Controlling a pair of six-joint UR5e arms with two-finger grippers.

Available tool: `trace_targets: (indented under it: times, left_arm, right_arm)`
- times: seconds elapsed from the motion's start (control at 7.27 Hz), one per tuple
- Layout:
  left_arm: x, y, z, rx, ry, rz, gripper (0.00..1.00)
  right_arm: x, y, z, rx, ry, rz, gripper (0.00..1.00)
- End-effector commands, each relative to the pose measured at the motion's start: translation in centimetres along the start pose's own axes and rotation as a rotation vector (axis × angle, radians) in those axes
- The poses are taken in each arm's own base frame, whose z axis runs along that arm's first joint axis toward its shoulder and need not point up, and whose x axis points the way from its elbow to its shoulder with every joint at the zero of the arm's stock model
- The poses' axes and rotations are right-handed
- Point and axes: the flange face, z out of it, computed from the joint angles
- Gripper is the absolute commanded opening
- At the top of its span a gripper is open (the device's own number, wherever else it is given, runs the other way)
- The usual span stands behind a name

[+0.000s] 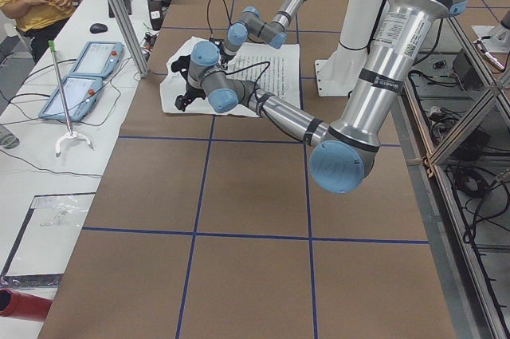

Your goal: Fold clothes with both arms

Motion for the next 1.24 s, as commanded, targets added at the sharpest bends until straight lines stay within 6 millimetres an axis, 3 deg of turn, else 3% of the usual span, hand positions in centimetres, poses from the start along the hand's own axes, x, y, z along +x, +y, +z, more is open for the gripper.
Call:
trace_targets:
  times: [0.0, 0.14, 0.28, 0.69, 1.1]
  left_arm:
    - [0.1, 0.0, 0.0, -0.001, 0.001, -0.007, 1.0]
    - [0.1, 0.0, 0.0, 0.0, 0.003, -0.006, 1.0]
    - [0.2, -0.1, 0.1, 0.001, 0.004, -0.006, 1.0]
    - [0.4, 0.3, -0.2, 0.047, 0.017, -0.053, 1.0]
    - [0.5, 0.3, -0.2, 0.052, 0.019, -0.053, 1.0]
  right_arm:
    - [0.4, -0.3, -0.6, 0.011, 0.027, -0.006, 0.0]
    - [1.0, -1.1, -0.9, 0.017, 0.029, -0.01, 0.0]
    - [2.9, -2.1, -1.6, 0.013, 0.051, -0.064, 0.0]
    - [9.1, -1.2, 2.7, -0.001, 0.1, -0.123, 0.0]
    - [10.5, -0.2, 4.4, -0.01, 0.112, -0.14, 0.03]
